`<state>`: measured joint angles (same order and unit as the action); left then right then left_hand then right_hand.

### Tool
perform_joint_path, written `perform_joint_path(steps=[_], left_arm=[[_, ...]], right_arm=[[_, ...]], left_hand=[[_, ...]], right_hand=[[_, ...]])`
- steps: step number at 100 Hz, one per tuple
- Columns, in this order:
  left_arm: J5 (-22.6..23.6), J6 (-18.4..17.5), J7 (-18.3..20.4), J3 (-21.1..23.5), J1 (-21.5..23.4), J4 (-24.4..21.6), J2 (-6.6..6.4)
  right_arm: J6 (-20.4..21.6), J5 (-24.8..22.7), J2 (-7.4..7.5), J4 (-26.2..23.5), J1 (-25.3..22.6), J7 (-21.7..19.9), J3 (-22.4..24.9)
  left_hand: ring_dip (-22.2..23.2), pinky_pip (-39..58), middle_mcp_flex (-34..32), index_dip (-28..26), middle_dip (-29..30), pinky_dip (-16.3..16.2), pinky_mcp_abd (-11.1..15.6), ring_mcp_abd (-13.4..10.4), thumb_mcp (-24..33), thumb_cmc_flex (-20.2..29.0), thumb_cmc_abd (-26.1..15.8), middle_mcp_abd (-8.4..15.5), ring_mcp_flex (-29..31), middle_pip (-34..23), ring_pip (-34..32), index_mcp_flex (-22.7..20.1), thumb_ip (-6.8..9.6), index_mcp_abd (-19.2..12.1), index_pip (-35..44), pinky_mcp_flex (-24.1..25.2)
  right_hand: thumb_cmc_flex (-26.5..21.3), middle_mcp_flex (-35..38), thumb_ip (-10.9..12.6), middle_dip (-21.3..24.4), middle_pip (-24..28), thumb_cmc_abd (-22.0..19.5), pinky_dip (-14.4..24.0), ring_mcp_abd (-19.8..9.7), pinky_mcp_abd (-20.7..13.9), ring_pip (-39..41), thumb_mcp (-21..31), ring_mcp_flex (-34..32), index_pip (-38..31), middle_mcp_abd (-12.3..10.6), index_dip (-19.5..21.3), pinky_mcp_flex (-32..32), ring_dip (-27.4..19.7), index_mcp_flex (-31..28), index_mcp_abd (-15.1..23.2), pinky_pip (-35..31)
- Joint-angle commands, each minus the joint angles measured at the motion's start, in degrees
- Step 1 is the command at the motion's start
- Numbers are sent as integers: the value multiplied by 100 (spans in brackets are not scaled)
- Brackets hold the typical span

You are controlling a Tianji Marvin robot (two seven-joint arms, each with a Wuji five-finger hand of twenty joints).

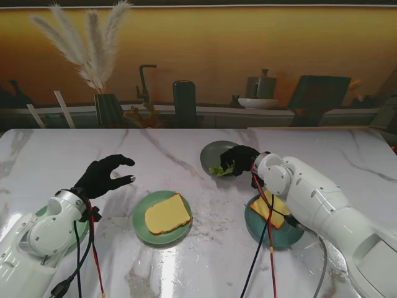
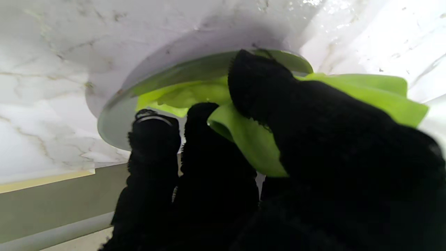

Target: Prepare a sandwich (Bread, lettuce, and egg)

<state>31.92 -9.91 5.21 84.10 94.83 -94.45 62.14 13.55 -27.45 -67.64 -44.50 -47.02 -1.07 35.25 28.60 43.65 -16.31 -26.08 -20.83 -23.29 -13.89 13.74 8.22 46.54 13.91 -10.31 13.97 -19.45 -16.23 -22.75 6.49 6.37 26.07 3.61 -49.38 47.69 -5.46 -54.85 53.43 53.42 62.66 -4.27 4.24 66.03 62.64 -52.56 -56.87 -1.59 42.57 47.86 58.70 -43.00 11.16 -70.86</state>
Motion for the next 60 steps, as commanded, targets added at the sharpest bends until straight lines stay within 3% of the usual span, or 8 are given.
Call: perform_joint_path(steps=[1,44,60], left_arm=[[-30,44,0,3,-10,-2,16],[-48,17,57,0,-8,-169,8],[-43,7,55,28,6,-215,9]], right_arm=[[0,-44,-54,-183,-35,25,89],[-47,-346,152,-958,-522,80,817],[32,-323,173,-1132,-644,81,1007]], left_hand=[[9,-36,124,-46,120,-40,-19,-77,-91,65,-179,8,-193,24,40,-127,-76,30,11,78],[8,-31,114,-52,119,-40,-27,-86,-91,54,-184,14,-179,20,35,-51,-72,-10,2,71],[7,-32,119,-54,120,-39,-20,-88,-90,56,-187,19,-182,22,36,-59,-71,3,7,70]], right_hand=[[-153,211,333,-160,165,178,150,-412,-70,111,540,-242,-135,-22,100,186,178,-170,55,-163],[-92,419,413,-210,53,337,231,-460,-42,-196,703,-513,11,46,149,468,603,-343,-23,-103],[-50,366,645,-395,268,355,278,-652,-63,33,1092,-469,-95,48,362,510,1067,-241,-106,-193]])
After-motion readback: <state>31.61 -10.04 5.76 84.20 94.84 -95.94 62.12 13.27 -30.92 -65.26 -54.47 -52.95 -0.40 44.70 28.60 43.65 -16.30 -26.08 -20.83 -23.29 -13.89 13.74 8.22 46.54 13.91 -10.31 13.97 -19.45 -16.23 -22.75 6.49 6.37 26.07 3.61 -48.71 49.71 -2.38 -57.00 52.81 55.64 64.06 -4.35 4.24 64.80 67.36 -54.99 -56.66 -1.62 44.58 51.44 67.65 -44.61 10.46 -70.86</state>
